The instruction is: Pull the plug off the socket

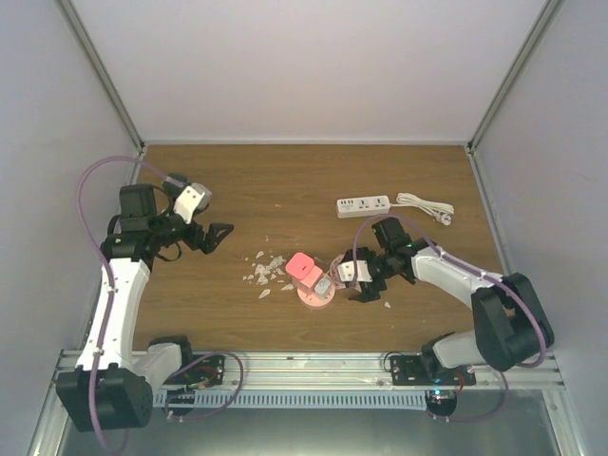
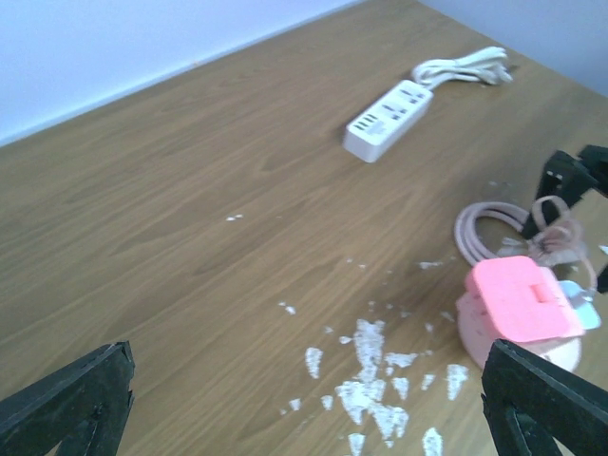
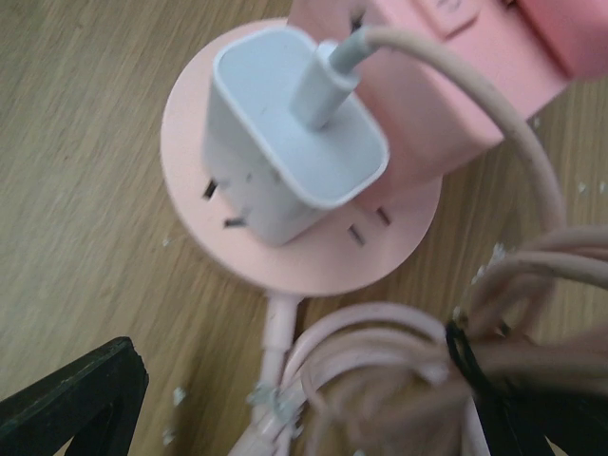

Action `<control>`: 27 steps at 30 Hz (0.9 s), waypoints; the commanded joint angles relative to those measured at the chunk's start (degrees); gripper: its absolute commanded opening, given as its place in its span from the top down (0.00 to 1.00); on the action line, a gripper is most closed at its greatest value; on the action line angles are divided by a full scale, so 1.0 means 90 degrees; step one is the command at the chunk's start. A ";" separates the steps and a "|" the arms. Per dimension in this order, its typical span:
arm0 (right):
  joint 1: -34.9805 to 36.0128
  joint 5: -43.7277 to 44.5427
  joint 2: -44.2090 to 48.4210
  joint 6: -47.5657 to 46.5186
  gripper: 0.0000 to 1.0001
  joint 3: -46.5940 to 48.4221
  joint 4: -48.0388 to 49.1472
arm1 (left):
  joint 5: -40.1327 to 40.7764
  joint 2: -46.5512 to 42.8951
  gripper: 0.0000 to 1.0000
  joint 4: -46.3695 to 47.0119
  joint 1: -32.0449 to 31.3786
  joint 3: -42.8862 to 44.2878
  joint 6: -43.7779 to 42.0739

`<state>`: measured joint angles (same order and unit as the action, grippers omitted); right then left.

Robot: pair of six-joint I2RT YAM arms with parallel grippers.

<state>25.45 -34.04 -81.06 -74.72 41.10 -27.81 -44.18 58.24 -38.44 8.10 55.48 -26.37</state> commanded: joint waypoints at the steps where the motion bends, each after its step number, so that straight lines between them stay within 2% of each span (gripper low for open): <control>1: -0.0419 -0.0064 0.0434 -0.0009 0.07 -0.0207 -0.0442 | -0.0037 0.0196 0.01 0.0082 -0.0607 0.0192 0.0351; 7: -0.1031 -0.0642 0.0915 0.0428 0.07 -0.0106 -0.0796 | -0.0110 0.0659 0.01 0.0362 -0.1776 0.0015 0.0913; 13: -0.0876 -0.1299 0.1581 0.2441 0.06 0.0179 -0.0110 | -0.0230 0.1260 0.01 0.0500 -0.2896 0.0007 0.1279; 19: -0.0249 -0.0850 0.1607 0.3852 0.05 0.0355 0.0722 | -0.0669 0.1951 0.03 0.0662 -0.3264 -0.0098 0.1573; 27: 0.0471 -0.0503 0.1345 0.5191 0.06 0.0238 0.1693 | -0.0776 0.2489 0.07 0.1033 -0.3405 -0.0333 0.1917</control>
<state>27.03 -40.34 -68.20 -37.06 43.20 -19.11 -49.01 78.94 -32.95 -21.93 53.93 -11.29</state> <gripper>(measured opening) 0.942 0.942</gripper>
